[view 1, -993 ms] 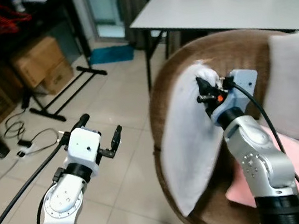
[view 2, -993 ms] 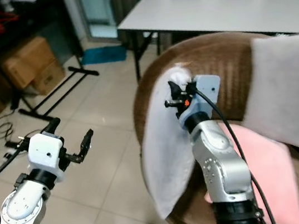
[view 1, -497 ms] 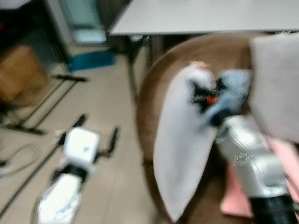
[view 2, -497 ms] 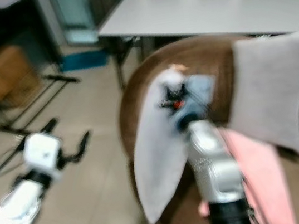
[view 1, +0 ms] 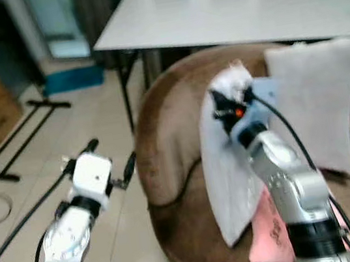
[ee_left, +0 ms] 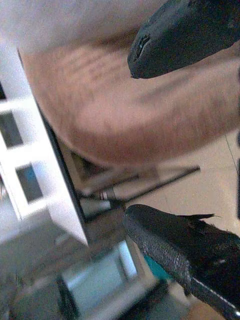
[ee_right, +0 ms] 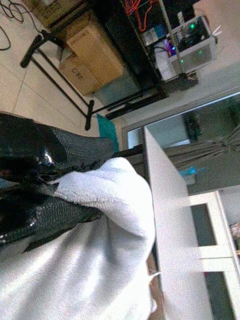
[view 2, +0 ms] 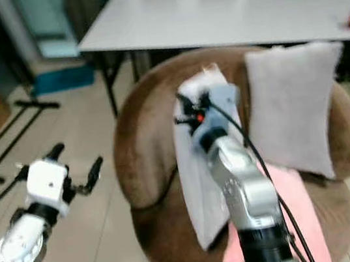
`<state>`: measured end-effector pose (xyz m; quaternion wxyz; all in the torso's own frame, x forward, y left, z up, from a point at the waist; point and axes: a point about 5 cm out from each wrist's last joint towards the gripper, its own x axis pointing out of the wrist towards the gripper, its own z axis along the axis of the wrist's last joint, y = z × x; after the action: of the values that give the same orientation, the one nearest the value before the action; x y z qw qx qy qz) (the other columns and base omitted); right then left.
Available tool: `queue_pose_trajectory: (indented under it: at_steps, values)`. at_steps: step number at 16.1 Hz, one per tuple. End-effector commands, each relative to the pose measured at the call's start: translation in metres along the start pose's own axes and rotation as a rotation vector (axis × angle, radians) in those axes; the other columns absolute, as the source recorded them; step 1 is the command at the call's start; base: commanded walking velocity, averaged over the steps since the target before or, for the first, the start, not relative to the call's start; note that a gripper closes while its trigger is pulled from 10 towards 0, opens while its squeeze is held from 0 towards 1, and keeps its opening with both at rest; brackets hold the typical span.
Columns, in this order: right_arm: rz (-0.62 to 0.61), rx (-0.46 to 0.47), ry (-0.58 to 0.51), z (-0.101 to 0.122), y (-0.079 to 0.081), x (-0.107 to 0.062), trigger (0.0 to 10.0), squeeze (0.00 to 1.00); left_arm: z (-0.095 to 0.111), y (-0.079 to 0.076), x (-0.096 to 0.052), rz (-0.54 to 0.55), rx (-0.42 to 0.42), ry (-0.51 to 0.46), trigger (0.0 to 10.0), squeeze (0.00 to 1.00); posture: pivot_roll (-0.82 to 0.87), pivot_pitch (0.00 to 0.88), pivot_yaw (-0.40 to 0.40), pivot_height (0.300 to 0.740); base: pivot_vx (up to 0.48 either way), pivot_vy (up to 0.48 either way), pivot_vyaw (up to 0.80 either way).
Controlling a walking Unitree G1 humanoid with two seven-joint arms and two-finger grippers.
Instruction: Move the pillow to the sofa from floor
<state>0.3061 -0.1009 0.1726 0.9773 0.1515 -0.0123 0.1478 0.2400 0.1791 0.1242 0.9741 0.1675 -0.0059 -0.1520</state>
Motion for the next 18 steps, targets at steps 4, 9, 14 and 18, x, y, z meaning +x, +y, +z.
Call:
queue_pose_trajectory:
  at_steps: [4,9,14,18]
  values:
    - [0.016,0.022,-0.081,0.015,-0.004,0.022,10.0,0.0,0.001,-0.014,-0.006,-0.173,0.044,0.01,10.0,0.0,0.03,0.0,-0.025,0.74,0.0,0.0,0.0]
    - [-0.029,0.182,-0.054,0.002,-0.025,0.061,10.0,0.0,0.0,-0.017,-0.011,-0.335,0.077,0.044,10.0,0.0,0.04,0.011,-0.013,0.74,0.0,0.0,0.0]
    - [-0.307,0.337,0.252,-0.076,-0.082,0.036,10.0,0.0,-0.006,-0.023,-0.017,-0.515,0.145,0.103,10.0,0.0,0.07,0.048,-0.021,0.74,0.0,0.0,0.0]
    - [-0.276,0.182,0.313,-0.08,-0.082,0.036,10.0,0.0,-0.006,-0.024,-0.019,-0.507,0.142,0.107,10.0,0.0,0.08,0.055,-0.027,0.74,0.0,0.0,0.0]
